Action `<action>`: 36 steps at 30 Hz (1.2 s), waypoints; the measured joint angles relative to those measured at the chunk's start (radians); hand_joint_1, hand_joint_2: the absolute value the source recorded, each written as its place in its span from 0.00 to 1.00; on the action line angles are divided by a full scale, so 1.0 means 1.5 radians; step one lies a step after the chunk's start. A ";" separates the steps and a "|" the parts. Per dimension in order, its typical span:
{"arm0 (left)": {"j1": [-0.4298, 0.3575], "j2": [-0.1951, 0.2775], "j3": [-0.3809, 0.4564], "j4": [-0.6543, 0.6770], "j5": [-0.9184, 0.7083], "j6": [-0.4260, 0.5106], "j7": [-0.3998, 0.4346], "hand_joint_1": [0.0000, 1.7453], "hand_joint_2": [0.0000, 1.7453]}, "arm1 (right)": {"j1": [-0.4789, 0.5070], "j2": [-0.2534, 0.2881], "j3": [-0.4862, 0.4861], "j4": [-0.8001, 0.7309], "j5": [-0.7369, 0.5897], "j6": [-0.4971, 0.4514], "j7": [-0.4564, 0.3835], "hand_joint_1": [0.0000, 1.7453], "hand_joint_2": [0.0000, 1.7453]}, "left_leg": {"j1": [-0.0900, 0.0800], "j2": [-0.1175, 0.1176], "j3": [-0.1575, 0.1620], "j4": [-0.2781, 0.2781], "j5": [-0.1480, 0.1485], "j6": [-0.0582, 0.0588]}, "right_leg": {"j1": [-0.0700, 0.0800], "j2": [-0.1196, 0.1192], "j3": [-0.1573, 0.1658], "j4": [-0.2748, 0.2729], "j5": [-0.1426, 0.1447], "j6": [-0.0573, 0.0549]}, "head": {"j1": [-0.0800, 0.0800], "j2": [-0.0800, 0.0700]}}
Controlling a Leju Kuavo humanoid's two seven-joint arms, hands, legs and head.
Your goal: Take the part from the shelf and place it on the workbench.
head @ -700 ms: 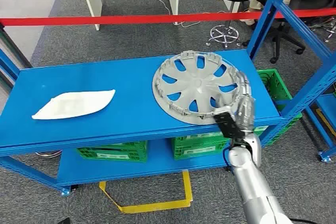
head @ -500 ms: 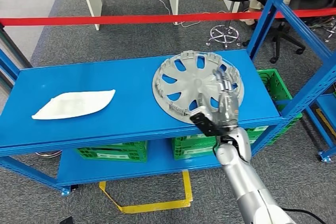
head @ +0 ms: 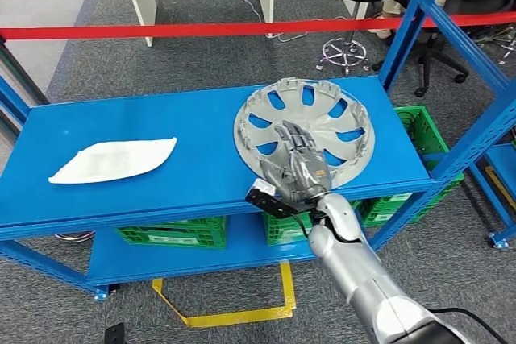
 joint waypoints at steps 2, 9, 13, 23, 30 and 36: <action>-0.001 0.000 -0.004 0.000 -0.003 0.000 0.001 0.00 0.00 | -0.004 0.006 0.006 0.013 0.008 -0.007 0.008 0.00 1.00 | 0.000 0.000 0.000 0.000 0.000 0.000 | 0.000 0.000 0.000 0.000 0.000 0.000 | 0.000 0.000; -0.003 -0.004 -0.014 0.000 -0.016 0.001 0.010 0.00 0.00 | -0.004 0.039 0.028 0.053 0.038 -0.050 0.047 0.00 1.00 | 0.000 0.000 0.000 0.000 0.000 0.000 | 0.000 0.000 0.000 0.000 0.000 0.000 | 0.000 0.000; -0.003 -0.005 -0.019 0.000 -0.017 0.001 0.011 0.00 0.00 | -0.004 0.047 0.035 0.067 0.039 -0.051 0.053 0.00 1.00 | 0.000 0.000 0.000 0.000 0.000 0.000 | 0.000 0.000 0.000 0.000 0.000 0.000 | 0.000 0.000; -0.005 -0.004 -0.013 0.000 0.019 -0.027 0.011 0.00 0.00 | -0.015 0.049 0.039 0.152 0.042 0.047 0.111 0.00 1.00 | 0.000 0.000 0.000 0.000 0.000 0.000 | 0.000 0.000 0.000 0.000 0.000 0.000 | 0.000 0.000; -0.011 -0.002 0.024 0.000 0.061 -0.049 0.009 0.00 0.00 | -0.038 0.045 0.047 0.183 0.056 0.067 0.149 0.00 1.00 | 0.000 0.000 0.002 0.000 0.000 0.000 | 0.000 0.000 0.000 0.000 0.000 0.000 | 0.000 0.000; -0.011 -0.001 0.036 0.000 0.061 -0.042 0.009 0.00 0.00 | -0.037 0.023 0.047 0.185 0.065 0.063 0.155 0.00 1.00 | 0.000 0.000 0.005 0.000 0.000 0.000 | 0.000 0.000 -0.003 -0.001 0.000 0.000 | 0.000 0.000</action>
